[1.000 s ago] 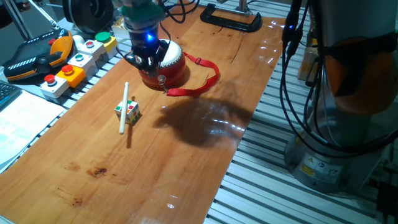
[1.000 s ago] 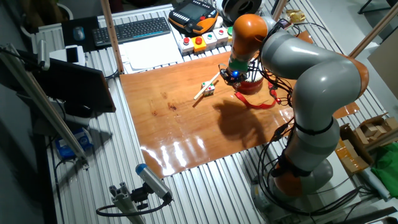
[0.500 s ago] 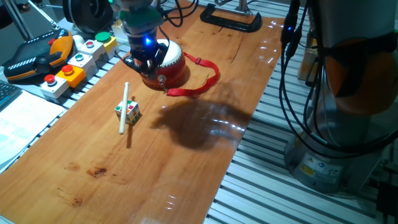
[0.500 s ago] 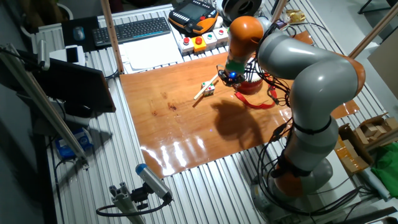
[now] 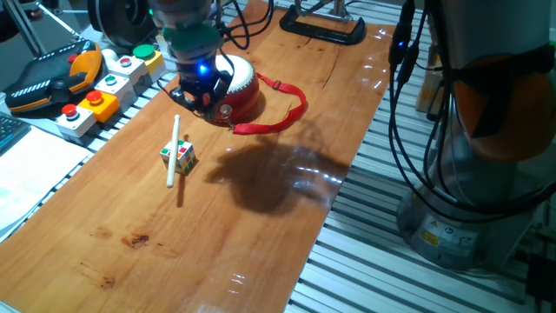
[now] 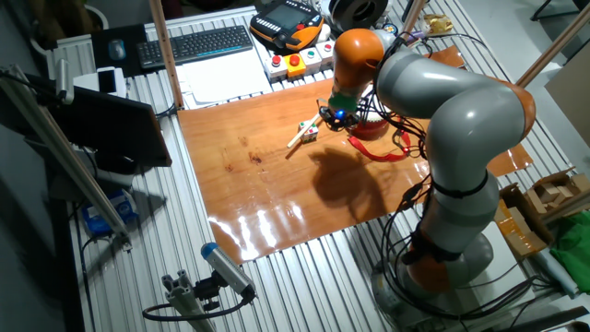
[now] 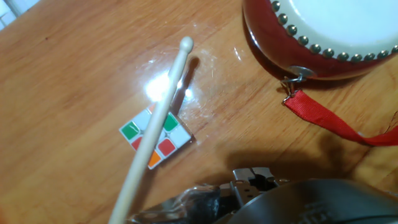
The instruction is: Play the drum
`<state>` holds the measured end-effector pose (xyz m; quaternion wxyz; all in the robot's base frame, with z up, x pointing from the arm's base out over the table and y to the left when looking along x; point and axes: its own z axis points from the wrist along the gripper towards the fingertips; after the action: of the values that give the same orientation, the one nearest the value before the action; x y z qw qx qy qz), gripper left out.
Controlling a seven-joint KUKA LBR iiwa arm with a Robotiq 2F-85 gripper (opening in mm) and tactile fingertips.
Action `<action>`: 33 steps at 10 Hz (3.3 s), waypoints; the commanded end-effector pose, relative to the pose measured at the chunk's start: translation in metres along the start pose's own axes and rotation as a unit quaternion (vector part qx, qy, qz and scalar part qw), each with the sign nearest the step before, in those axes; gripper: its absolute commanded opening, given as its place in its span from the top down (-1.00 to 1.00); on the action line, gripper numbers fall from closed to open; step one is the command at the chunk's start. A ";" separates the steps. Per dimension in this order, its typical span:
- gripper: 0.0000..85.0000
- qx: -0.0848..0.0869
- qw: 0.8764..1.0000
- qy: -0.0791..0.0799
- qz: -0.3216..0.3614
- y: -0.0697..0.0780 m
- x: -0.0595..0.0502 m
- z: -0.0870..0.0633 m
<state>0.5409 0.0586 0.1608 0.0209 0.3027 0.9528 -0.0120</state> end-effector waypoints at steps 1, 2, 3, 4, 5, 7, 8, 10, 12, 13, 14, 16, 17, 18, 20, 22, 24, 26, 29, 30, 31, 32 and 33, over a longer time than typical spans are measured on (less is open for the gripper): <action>0.98 0.000 1.000 -0.004 0.008 0.003 0.001 0.001; 0.98 -0.001 1.000 -0.007 0.014 0.004 0.001 0.001; 0.98 -0.002 1.000 -0.007 0.015 0.004 0.001 0.003; 0.98 -0.002 1.000 -0.008 0.017 0.005 0.001 0.004; 0.98 -0.002 1.000 -0.009 0.018 0.006 0.002 0.004; 0.98 0.004 1.000 -0.016 0.017 0.007 0.010 -0.001; 0.98 0.005 1.000 -0.019 0.009 0.008 0.014 0.000; 0.98 0.000 1.000 -0.019 -0.002 0.010 0.020 0.007; 0.98 -0.005 1.000 -0.023 0.005 0.012 0.028 0.011; 0.98 -0.003 1.000 -0.023 0.007 0.012 0.029 0.011; 0.98 -0.001 1.000 -0.020 0.009 0.012 0.029 0.011; 0.98 -0.006 1.000 -0.013 0.017 0.012 0.028 0.012; 0.98 -0.011 1.000 -0.009 0.020 0.013 0.028 0.013; 0.98 -0.013 1.000 -0.009 0.022 0.013 0.028 0.014; 0.98 -0.012 1.000 -0.011 0.024 0.013 0.028 0.014; 0.98 -0.010 1.000 -0.012 0.027 0.013 0.029 0.014; 0.98 -0.010 1.000 -0.013 0.027 0.013 0.029 0.014; 0.98 -0.006 1.000 -0.010 0.023 0.013 0.029 0.014; 0.98 -0.001 1.000 -0.012 0.024 0.013 0.029 0.014; 0.98 -0.001 0.999 -0.014 0.031 0.013 0.029 0.014; 0.98 0.002 0.998 -0.023 0.050 0.013 0.029 0.014; 0.98 0.008 0.998 -0.028 0.060 0.013 0.029 0.014; 0.98 0.010 0.997 -0.031 0.070 0.013 0.029 0.014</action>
<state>0.5250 0.0852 0.1456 0.0496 0.3710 0.9268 -0.0304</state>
